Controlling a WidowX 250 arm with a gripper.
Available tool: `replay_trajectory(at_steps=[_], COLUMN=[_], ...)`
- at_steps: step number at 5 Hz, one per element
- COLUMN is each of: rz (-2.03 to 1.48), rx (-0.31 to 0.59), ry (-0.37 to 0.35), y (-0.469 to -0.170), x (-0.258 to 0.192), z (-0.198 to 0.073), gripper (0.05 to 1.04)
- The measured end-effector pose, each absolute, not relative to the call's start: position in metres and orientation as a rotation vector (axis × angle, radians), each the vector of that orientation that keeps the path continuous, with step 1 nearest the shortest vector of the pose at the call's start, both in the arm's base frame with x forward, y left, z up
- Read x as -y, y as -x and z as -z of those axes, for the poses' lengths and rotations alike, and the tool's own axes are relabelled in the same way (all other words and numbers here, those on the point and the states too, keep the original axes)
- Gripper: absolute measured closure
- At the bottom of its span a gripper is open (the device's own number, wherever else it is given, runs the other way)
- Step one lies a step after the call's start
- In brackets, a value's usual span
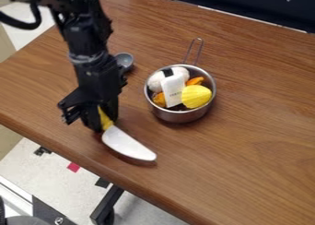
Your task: Moved the yellow knife to the right side of the table
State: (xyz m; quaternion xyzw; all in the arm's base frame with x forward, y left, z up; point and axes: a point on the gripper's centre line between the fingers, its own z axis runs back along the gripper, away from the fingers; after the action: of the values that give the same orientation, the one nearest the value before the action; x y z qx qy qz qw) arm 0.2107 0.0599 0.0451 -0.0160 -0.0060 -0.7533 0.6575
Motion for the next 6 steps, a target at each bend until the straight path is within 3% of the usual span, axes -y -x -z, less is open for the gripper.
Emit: replay_trajectory(at_steps=[3,5,6], rz=[1.278,0.838,0.643], rx=[0.069,0.098,0.093], ry=[0.210,0.200,0.194], y=[-0.219,-0.247,-0.258], x=[0.011,0.078,0.108], z=[-0.096,-0.106,-0.090], gripper=[0.731,0.731,0.731])
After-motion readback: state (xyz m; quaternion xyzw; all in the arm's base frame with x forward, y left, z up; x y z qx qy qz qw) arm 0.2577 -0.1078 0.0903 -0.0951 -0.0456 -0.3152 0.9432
